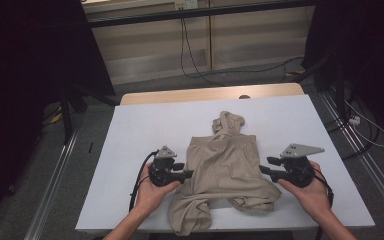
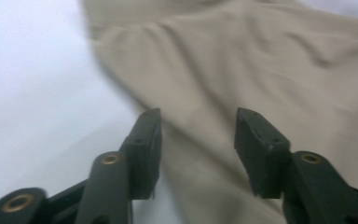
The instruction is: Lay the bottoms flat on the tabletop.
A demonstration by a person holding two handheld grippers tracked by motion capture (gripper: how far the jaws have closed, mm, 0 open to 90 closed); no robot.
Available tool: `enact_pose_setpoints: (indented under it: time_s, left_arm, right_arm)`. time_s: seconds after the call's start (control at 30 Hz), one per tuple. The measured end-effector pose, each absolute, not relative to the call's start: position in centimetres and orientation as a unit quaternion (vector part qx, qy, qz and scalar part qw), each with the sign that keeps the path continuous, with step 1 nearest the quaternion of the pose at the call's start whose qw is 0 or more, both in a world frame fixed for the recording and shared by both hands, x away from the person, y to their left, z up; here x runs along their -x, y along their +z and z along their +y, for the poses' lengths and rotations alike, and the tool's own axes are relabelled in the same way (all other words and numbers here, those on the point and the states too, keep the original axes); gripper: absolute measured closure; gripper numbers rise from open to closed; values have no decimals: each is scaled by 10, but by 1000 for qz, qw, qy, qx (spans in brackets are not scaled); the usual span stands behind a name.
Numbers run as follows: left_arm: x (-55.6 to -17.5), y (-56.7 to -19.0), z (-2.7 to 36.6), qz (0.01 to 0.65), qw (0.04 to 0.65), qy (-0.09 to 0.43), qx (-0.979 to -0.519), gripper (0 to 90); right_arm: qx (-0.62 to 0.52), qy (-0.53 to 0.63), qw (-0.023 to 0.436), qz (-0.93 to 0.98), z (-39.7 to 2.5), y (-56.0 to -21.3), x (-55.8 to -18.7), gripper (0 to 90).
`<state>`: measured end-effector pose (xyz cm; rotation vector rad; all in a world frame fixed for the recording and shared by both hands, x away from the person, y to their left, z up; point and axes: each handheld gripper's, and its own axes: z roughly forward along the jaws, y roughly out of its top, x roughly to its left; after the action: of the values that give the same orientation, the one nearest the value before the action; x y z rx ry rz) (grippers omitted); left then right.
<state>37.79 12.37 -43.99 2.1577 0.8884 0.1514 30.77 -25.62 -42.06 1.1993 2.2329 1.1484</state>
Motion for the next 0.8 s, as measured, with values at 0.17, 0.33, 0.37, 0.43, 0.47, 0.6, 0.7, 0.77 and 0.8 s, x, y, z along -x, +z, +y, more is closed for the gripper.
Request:
enact_pose_setpoints:
  time_s: [0.17, 0.33, 0.37, 0.43, 0.47, 0.6, 0.7, 0.77, 0.8]
  left_arm:
    - [-410, -446, 110, 376, 376, 80, -843, 437]
    - [-416, -456, 99, 367, 367, 83, -851, 427]
    - [-414, -455, 97, 359, 358, 92, -857, 417]
    - [-413, -455, 95, 358, 356, 98, -857, 448]
    - [-410, -454, 94, 348, 347, 113, -864, 523]
    - [-404, -452, 95, 324, 351, 83, -875, 880]
    - [-399, -449, 97, 320, 349, 78, -878, 889]
    - [-396, -447, 102, 321, 355, 81, -875, 890]
    - [-396, -445, 104, 323, 358, 85, -872, 890]
  right_arm:
    - [-443, 399, 188, 780, -250, -422, -353, 580]
    - [-466, 373, 185, 781, -241, -441, -387, 523]
    - [-477, 358, 187, 781, -239, -446, -392, 499]
    - [-484, 344, 193, 781, -238, -450, -396, 476]
    - [-491, 337, 189, 780, -238, -457, -404, 468]
    - [-496, 340, 184, 778, -234, -462, -414, 530]
    - [-479, 358, 153, 787, -231, -461, -412, 840]
    - [-465, 357, 151, 796, -226, -458, -406, 888]
    - [-456, 360, 153, 799, -224, -456, -404, 893]
